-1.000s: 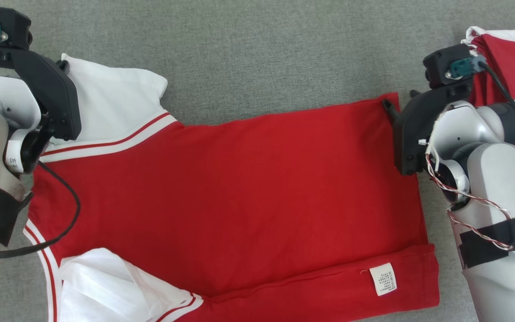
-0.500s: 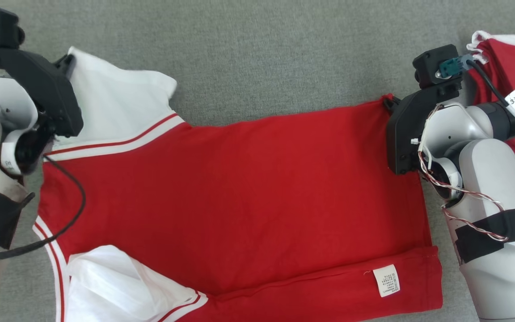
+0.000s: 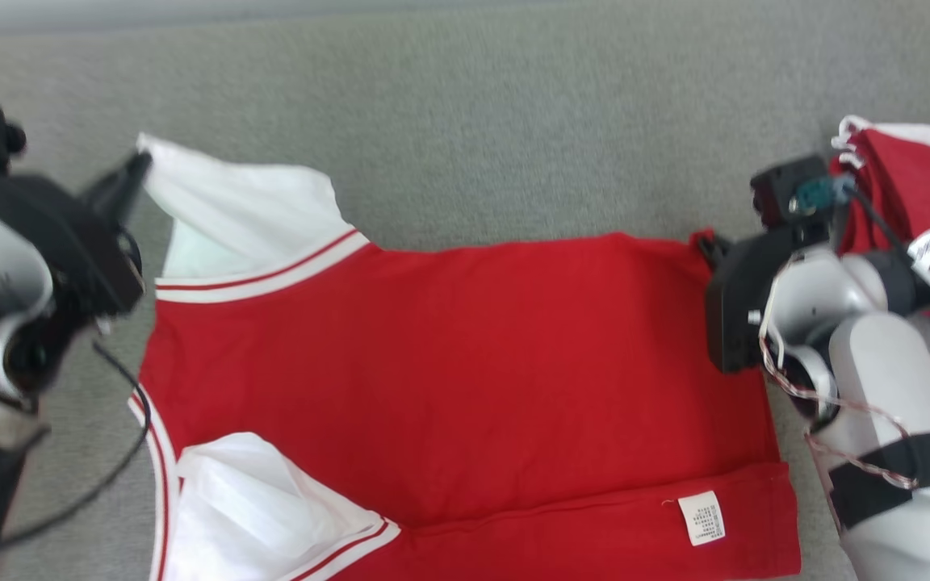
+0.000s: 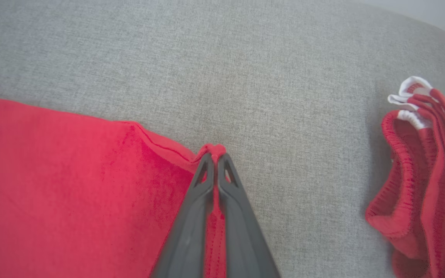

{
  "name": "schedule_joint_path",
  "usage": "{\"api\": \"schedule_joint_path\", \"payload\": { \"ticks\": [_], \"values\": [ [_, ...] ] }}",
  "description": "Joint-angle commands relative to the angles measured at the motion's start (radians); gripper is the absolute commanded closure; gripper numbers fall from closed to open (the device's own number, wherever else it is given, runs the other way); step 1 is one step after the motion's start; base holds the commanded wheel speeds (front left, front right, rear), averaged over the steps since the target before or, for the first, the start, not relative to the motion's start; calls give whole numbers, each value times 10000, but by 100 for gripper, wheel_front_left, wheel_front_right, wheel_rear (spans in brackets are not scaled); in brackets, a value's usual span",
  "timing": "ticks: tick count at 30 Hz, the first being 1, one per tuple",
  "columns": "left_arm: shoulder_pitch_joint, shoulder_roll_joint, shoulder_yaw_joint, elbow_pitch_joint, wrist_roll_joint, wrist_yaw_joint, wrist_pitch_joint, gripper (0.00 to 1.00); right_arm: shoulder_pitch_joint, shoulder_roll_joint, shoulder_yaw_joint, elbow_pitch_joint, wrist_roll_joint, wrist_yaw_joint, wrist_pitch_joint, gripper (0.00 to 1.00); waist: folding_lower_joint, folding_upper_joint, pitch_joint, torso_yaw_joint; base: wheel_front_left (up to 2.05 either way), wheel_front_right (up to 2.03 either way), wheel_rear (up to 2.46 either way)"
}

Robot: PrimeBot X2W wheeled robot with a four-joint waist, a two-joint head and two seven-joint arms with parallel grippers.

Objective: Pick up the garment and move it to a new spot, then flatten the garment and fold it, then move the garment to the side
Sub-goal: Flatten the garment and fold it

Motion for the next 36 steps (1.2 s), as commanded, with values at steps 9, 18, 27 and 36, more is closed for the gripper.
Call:
{"api": "schedule_joint_path", "payload": {
  "ticks": [9, 18, 27, 36],
  "values": [
    [3168, 138, 756, -2030, -1590, 352, 26, 100, 1581, -844, 381, -504, 275, -26, -60, 100, 0, -1, -1959, 646, 0, 0, 0],
    [5568, 250, 1465, -4050, -2661, 1050, -23, 100, 2312, -1390, 516, -941, 537, -26, 272, 100, 0, -1, -2567, 852, 0, 0, 0],
    [7782, -120, 1828, -5475, -3244, 1469, -531, 100, 3165, -2012, 1022, -1495, 924, -26, 1350, 100, 0, -1, -2783, 1080, 0, 0, 0],
    [9293, -991, 1593, -5589, -3190, 1527, -1502, 100, 4035, -2485, 1119, -2016, 1046, -26, 1850, 100, 0, -1, -2746, 1331, 0, 0, 0]
  ]
}}
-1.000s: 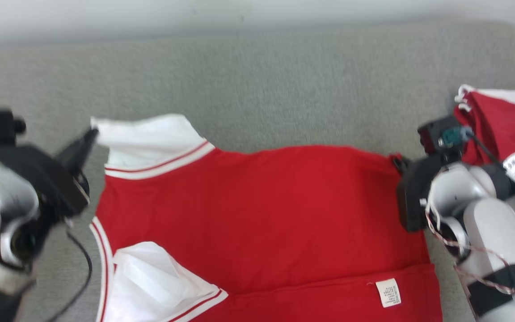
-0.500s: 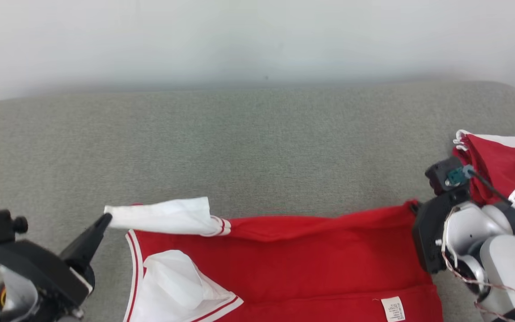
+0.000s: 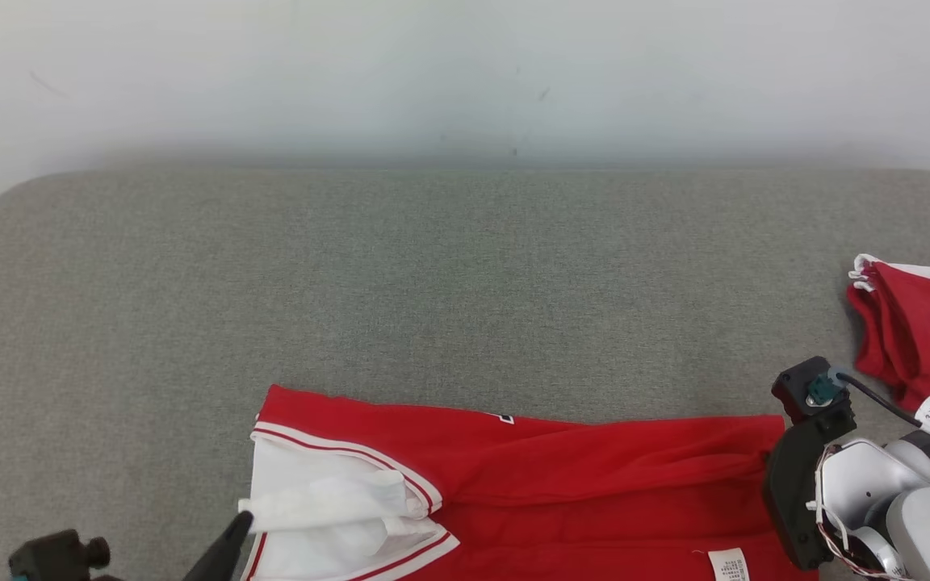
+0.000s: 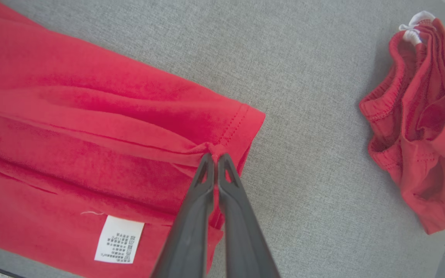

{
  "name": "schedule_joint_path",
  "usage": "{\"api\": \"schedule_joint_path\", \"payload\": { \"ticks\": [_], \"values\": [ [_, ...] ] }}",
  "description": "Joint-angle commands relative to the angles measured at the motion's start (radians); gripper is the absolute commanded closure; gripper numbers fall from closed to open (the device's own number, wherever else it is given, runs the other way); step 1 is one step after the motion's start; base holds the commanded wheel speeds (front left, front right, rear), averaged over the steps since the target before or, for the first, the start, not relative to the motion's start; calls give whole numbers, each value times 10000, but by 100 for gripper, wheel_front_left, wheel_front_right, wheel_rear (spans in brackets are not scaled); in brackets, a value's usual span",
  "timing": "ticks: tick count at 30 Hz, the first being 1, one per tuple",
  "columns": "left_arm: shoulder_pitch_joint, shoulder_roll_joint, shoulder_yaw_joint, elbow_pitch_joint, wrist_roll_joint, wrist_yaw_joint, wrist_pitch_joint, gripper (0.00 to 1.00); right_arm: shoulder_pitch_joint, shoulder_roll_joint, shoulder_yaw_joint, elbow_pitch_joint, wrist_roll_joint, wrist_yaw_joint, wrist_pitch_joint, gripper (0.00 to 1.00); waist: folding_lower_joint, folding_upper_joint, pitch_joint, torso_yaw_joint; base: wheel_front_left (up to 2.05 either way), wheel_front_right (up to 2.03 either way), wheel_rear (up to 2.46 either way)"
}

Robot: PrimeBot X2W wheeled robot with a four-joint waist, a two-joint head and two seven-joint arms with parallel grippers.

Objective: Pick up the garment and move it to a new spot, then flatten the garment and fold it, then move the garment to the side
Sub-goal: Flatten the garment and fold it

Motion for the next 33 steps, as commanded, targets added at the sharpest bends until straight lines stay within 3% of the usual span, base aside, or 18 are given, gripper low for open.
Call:
{"api": "schedule_joint_path", "payload": {
  "ticks": [1, 5, 6, 7, 8, 9, 10, 11, 12, 17, 23, 26, 30, 33],
  "values": [
    [153, -42, -25, 66, 32, 16, -62, 100, 149, -69, -12, -79, 48, -26, 15, 100, 1, 0, 11, 48, 0, 0, 0],
    [426, -123, -202, 287, 283, 110, -211, 100, 375, -100, -149, -65, -88, -26, 34, 100, 1, 0, -26, 129, 0, 0, 0],
    [454, -101, -251, 391, 417, 177, -251, 100, 502, -54, -220, 13, -81, -26, 74, 91, 1, 0, -52, 168, 0, 0, 0],
    [494, -143, -319, 449, 463, 219, -305, 100, 577, 37, -322, 48, -58, -26, 80, 72, 1, 0, -80, 203, 0, 0, 0],
    [534, -196, -349, 529, 526, 235, -352, 100, 647, 115, -467, 40, -71, -26, 69, 0, 1, 0, -107, 231, 0, 0, 0],
    [565, -177, -398, 652, 663, 265, -415, 100, 680, 200, -563, 12, -111, -26, 25, 0, 1, 0, -129, 251, 0, 0, 0],
    [575, -182, -457, 756, 766, 294, -465, 80, 767, 284, -669, 8, -123, -26, 23, 0, 1, 0, -160, 272, 0, 0, 0],
    [541, -175, -524, 862, 959, 322, -552, 24, 844, 379, -798, 12, -100, -26, -18, 0, 1, 0, -214, 299, 0, 0, 0],
    [496, -126, -613, 981, 1193, 323, -652, 0, 931, 499, -969, -29, -103, -26, -81, 0, 1, 0, -266, 319, 0, 0, 0],
    [204, -116, -832, 1343, 2461, 133, -1867, 0, 1506, 1486, -2295, -535, -186, -26, -904, 0, 1, 0, -612, 476, 0, 0, 0],
    [147, -188, -767, 1634, 4367, 431, -4225, 0, 2507, 3555, -4308, -1459, -60, -26, -2440, 0, 1, 0, -1009, 618, 0, 0, 0],
    [111, -225, -799, 1651, 5008, 579, -4677, 0, 2780, 3976, -4755, -1607, -35, -26, -2890, 0, 1, 0, -1076, 621, 0, 0, 0],
    [-29, -713, -213, 1362, 6078, 746, -4984, 0, 3103, 4263, -5366, -1493, 182, -26, -3795, 0, 1, 0, -1184, 628, 0, 0, 0],
    [71, -1235, 444, 858, 7298, 634, -4984, 0, 3286, 4297, -5445, -956, 752, -26, -4673, 0, 1, 0, -1270, 616, 0, 0, 0]
  ]
}}
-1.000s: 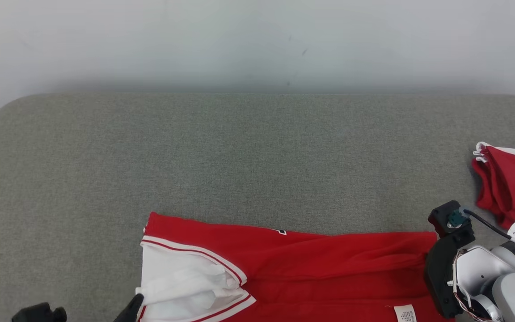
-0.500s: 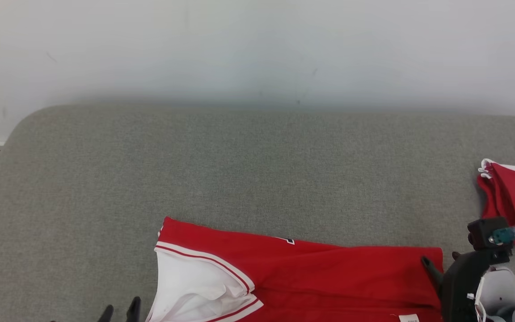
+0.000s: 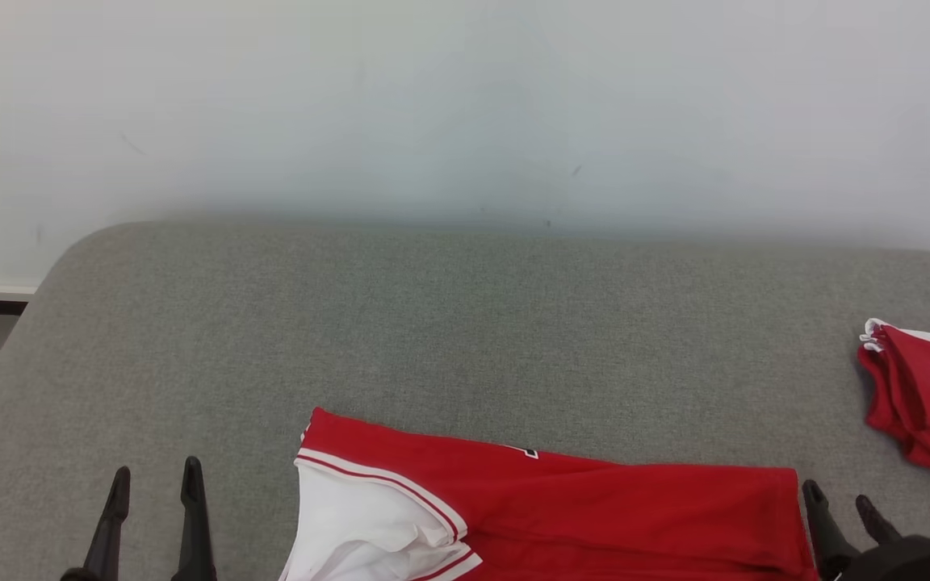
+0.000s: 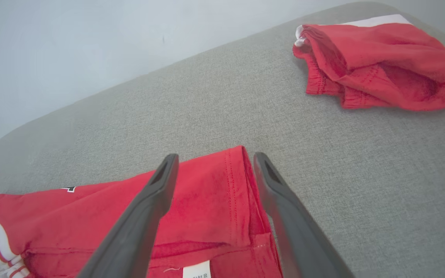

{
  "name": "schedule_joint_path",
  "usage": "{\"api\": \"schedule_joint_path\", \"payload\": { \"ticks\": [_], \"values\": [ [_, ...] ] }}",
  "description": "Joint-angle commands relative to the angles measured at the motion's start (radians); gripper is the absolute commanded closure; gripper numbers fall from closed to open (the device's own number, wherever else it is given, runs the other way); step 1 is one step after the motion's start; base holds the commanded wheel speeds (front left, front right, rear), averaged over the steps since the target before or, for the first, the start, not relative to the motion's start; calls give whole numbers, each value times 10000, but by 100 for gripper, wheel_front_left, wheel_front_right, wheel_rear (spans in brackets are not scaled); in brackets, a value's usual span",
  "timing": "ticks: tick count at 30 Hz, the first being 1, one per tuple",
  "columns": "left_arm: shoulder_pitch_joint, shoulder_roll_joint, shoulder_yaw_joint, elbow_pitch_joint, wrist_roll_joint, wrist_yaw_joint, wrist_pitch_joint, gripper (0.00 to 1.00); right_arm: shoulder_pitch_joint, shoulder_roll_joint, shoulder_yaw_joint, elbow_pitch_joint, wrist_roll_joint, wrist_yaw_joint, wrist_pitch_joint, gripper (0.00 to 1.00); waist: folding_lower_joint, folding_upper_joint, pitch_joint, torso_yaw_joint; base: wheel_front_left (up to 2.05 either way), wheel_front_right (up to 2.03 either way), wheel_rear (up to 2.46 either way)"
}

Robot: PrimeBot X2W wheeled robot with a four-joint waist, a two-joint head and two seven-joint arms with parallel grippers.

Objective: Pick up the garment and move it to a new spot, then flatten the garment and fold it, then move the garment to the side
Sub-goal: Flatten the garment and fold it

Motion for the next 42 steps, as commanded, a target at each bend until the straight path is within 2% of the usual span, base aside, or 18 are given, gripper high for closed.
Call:
{"api": "schedule_joint_path", "payload": {
  "ticks": [1, 3, 5, 9, 16, 28, 38, 42],
  "values": [
    [126, -289, 213, -139, 431, -108, -24, 0, 198, 33, 39, 255, 184, -26, -461, 0, 1, 0, -56, -18, 0, 0, 0],
    [300, -563, 556, -244, 1022, -288, -27, 0, 71, 27, 185, 701, 602, -26, -1265, 0, 1, 0, -93, -59, 0, 0, 0],
    [529, -839, 824, 7, 1530, -621, -29, 0, 79, 35, 694, 1222, 339, -25, -2324, 0, 1, 0, -132, -100, 0, 0, 0],
    [746, -905, 994, 661, 1745, -941, -32, 0, 148, 23, 1008, 1980, 8, -25, -2751, 0, 1, 0, -166, -169, 0, 0, 0],
    [951, -889, 1284, 937, 1514, -1199, -31, 0, -77, 26, 701, 2243, -872, -25, -1854, 0, 1, 0, -60, -283, 0, 0, 0],
    [706, -972, 977, 834, 1529, -1205, 72, 0, -675, 30, -23, 2393, -1980, -25, 916, 0, 1, 0, 173, -180, 0, 0, 0],
    [671, -881, 874, 631, 1525, -1121, 252, 0, -913, 32, -6, 3245, -2005, -25, 1531, 0, 1, 0, 469, 86, 0, 0, 0],
    [696, -855, 857, 527, 1515, -1060, 323, 0, -1021, 38, 30, 3562, -1967, -25, 1364, 0, 1, 0, 549, 130, 0, 0, 0]
  ]
}}
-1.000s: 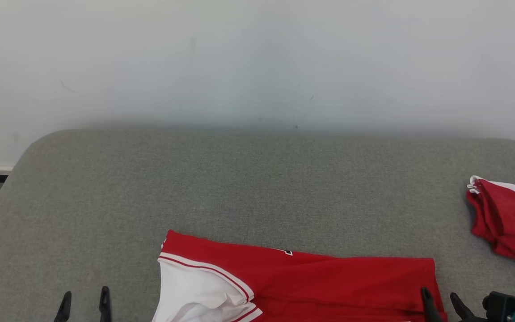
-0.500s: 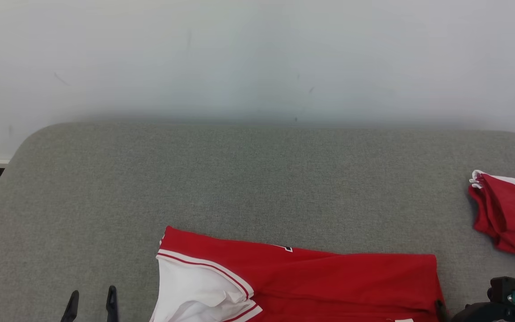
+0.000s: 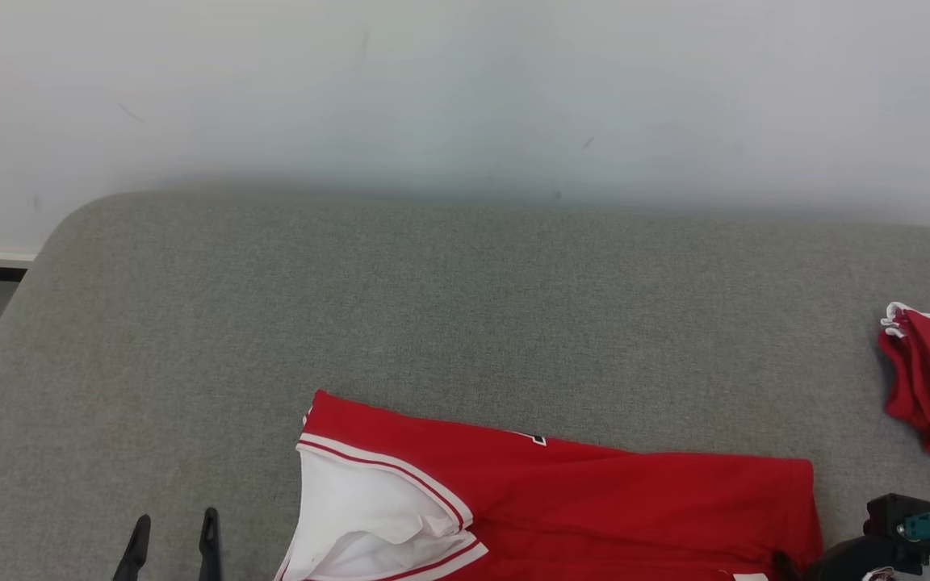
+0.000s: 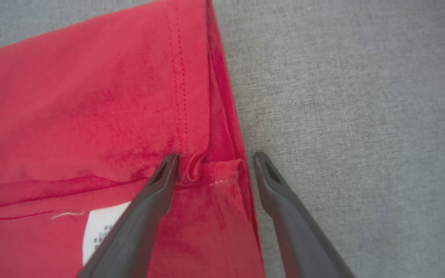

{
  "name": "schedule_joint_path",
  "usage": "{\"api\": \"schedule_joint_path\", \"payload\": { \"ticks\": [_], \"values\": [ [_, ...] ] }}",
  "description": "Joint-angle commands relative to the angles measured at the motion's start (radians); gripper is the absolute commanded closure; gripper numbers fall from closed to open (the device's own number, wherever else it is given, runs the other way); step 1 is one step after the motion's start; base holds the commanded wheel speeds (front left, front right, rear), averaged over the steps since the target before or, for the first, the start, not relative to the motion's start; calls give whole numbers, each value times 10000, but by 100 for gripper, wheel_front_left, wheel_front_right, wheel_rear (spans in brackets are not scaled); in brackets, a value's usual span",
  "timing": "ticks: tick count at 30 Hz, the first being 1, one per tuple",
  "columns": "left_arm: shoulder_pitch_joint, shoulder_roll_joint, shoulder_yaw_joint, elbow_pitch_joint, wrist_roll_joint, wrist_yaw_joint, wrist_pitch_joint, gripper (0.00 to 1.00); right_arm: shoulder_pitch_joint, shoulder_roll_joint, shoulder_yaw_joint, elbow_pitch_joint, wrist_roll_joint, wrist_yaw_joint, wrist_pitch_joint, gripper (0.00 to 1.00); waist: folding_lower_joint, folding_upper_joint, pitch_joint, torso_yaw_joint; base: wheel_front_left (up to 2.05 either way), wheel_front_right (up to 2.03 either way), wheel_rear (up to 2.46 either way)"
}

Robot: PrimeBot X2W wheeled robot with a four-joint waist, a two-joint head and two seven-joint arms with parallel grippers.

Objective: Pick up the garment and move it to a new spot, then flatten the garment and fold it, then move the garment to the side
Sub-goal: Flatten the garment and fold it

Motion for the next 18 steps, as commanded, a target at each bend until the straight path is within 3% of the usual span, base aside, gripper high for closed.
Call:
{"api": "schedule_joint_path", "payload": {
  "ticks": [1, 2, 3, 4, 5, 9, 18],
  "values": [
    [-23, 34, 10, -51, -25, 34, 31, 0, 30, 35, 98, 223, 98, -23, 41, 0, 0, 0, 30, 18, 0, 0, 0],
    [-31, 37, 4, -79, -34, 53, 34, 0, -14, 44, 148, 321, 169, -23, 70, 7, 0, 0, 36, 18, 0, 0, 0],
    [-39, 32, -7, -100, -41, 50, 59, 0, -50, 50, 198, 378, 192, -23, 54, 60, 0, 0, 41, 12, 0, 0, 0],
    [-52, 22, -16, -118, -44, 81, 78, 0, -83, 59, 236, 418, 210, -21, 14, 91, 0, 0, 48, 0, 0, 0, 0],
    [-67, 3, -31, -127, -60, 95, 85, 0, -100, 59, 269, 453, 237, -21, -7, 100, 0, 0, 57, -18, 0, 0, 0],
    [-118, -21, -73, -132, -98, 115, 95, 0, -297, 13, -23, 461, 446, -24, -356, 100, 0, 0, 84, -116, 0, 0, 0],
    [-66, -11, -30, -34, -232, 83, -33, 0, -147, -7, -2458, -672, -127, -28, -836, 100, 0, 0, 56, -444, 0, 0, 0]
  ]
}}
